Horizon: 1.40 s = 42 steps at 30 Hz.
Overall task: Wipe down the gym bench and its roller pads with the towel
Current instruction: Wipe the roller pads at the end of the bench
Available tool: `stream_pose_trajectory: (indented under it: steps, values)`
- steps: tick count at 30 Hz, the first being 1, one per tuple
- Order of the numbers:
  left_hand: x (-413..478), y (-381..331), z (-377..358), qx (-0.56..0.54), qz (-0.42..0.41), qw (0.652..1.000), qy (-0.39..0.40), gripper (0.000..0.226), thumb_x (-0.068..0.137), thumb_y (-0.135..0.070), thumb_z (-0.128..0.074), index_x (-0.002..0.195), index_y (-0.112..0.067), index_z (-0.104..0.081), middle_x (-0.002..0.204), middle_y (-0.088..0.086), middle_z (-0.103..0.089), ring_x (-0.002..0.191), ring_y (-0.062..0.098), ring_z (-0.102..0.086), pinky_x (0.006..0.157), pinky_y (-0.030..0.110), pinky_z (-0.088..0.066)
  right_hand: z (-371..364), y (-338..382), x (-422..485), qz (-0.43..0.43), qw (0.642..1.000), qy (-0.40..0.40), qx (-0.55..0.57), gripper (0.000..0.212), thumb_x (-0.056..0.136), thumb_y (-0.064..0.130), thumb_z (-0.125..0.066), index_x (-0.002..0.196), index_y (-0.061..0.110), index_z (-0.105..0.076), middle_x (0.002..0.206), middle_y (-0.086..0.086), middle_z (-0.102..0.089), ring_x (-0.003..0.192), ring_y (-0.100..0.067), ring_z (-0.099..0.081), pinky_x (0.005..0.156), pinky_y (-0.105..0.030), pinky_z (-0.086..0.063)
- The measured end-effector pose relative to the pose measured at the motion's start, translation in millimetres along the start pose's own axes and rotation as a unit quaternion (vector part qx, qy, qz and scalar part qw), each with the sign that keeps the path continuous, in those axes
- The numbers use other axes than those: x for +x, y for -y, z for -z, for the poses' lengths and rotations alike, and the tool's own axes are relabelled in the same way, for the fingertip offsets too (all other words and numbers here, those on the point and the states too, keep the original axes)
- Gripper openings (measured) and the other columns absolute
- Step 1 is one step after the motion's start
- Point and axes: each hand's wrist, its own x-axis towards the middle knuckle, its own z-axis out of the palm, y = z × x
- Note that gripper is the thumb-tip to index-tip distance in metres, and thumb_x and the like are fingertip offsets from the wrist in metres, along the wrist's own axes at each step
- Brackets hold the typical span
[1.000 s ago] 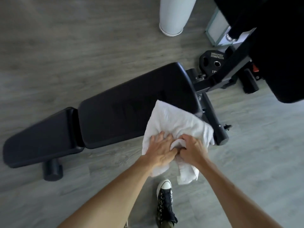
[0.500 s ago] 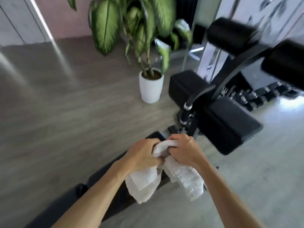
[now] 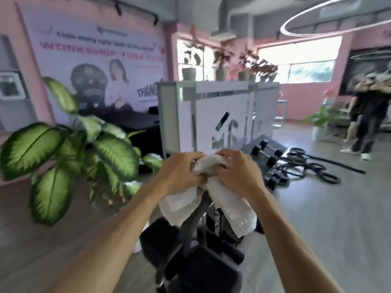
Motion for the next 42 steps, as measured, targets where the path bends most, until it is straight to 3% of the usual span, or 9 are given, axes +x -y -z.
stream_pose_trajectory:
  steps: [8, 13, 21, 26, 31, 33, 35, 38, 42]
  values:
    - [141.3, -34.1, -58.2, -0.001, -0.065, 0.998, 0.013, 0.034, 0.081, -0.037, -0.08, 0.113, -0.029, -0.073, 0.1, 0.0, -0.079, 0.091, 0.023, -0.07, 0.08, 0.037, -0.054, 55.0, -76.3, 90.5, -0.014, 0.995, -0.057, -0.077, 0.028, 0.08, 0.018, -0.06, 0.103, 0.03, -0.069, 0.087, 0.004, -0.071, 0.083, -0.024, -0.069, 0.055, -0.024, -0.035]
    - [166.6, -26.2, -103.8, -0.025, -0.101, 0.994, 0.041, 0.03, 0.085, -0.036, -0.077, 0.114, -0.029, -0.074, 0.101, 0.001, -0.079, 0.087, 0.02, -0.069, 0.07, 0.028, -0.043, 39.0, -121.7, 93.6, -0.051, 0.988, -0.08, -0.123, 0.026, 0.074, 0.029, -0.061, 0.099, 0.03, -0.069, 0.09, 0.002, -0.074, 0.084, -0.026, -0.069, 0.061, -0.031, -0.04]
    - [128.7, 40.1, -200.1, 0.096, -0.117, 0.968, 0.199, 0.045, 0.085, -0.021, -0.064, 0.129, -0.031, -0.068, 0.13, -0.002, -0.074, 0.123, 0.023, -0.066, 0.1, 0.037, -0.051, -50.2, -181.3, 38.5, -0.111, 0.978, 0.047, -0.17, 0.04, 0.074, 0.034, -0.046, 0.107, 0.028, -0.069, 0.105, 0.002, -0.075, 0.101, -0.027, -0.067, 0.079, -0.033, -0.049]
    - [125.0, 57.9, -202.7, 0.043, -0.118, 0.969, 0.213, 0.046, 0.07, -0.033, -0.071, 0.116, -0.034, -0.07, 0.121, -0.006, -0.073, 0.116, 0.019, -0.067, 0.097, 0.034, -0.052, -57.7, -177.1, 36.2, -0.115, 0.977, 0.07, -0.168, 0.035, 0.072, 0.034, -0.052, 0.102, 0.028, -0.071, 0.101, 0.002, -0.074, 0.096, -0.026, -0.068, 0.074, -0.033, -0.05]
    - [132.0, 66.6, -200.6, 0.026, -0.114, 0.938, 0.325, 0.061, 0.065, -0.035, -0.08, 0.124, -0.033, -0.064, 0.125, -0.006, -0.066, 0.116, 0.018, -0.062, 0.091, 0.031, -0.052, -49.0, -175.6, 40.4, -0.164, 0.969, 0.154, -0.099, 0.047, 0.071, 0.076, -0.057, 0.1, 0.042, -0.071, 0.111, 0.011, -0.071, 0.103, -0.014, -0.064, 0.09, -0.037, -0.051]
    - [136.2, 72.4, -200.2, -0.062, -0.085, 0.92, 0.378, 0.056, 0.071, -0.046, -0.077, 0.125, -0.034, -0.067, 0.128, -0.008, -0.066, 0.118, 0.012, -0.061, 0.095, 0.029, -0.05, -47.3, -179.3, 40.2, -0.203, 0.963, 0.168, -0.057, 0.068, 0.068, 0.096, -0.042, 0.107, 0.047, -0.069, 0.124, 0.015, -0.065, 0.113, -0.01, -0.059, 0.1, -0.04, -0.046]
    - [139.5, 77.5, -198.0, -0.184, -0.023, 0.914, 0.36, 0.041, 0.079, -0.049, -0.067, 0.115, -0.032, -0.075, 0.121, -0.008, -0.072, 0.111, 0.006, -0.065, 0.102, 0.034, -0.053, -51.1, -189.0, 33.7, -0.238, 0.952, 0.163, -0.097, 0.075, 0.08, 0.091, -0.024, 0.129, 0.046, -0.058, 0.143, 0.009, -0.056, 0.129, -0.019, -0.052, 0.11, -0.047, -0.038]
    - [136.6, 84.2, -217.4, -0.104, 0.018, 0.965, 0.241, 0.048, 0.092, -0.051, -0.049, 0.131, -0.031, -0.068, 0.141, 0.001, -0.066, 0.132, 0.021, -0.057, 0.115, 0.044, -0.04, -66.8, -201.2, 16.7, -0.236, 0.941, 0.143, -0.194, 0.055, 0.099, 0.064, -0.026, 0.149, 0.043, -0.034, 0.161, 0.003, -0.033, 0.145, -0.027, -0.033, 0.118, -0.048, -0.025]
    - [114.9, 85.1, -244.1, -0.008, -0.001, 0.968, 0.252, 0.058, 0.102, -0.061, -0.038, 0.157, -0.043, -0.038, 0.173, -0.005, -0.026, 0.161, 0.025, -0.015, 0.128, 0.057, -0.008, -68.4, -204.8, 6.6, -0.255, 0.951, 0.096, -0.15, 0.078, 0.075, 0.084, -0.041, 0.142, 0.045, -0.044, 0.154, 0.007, -0.039, 0.147, -0.023, -0.03, 0.119, -0.045, -0.024]
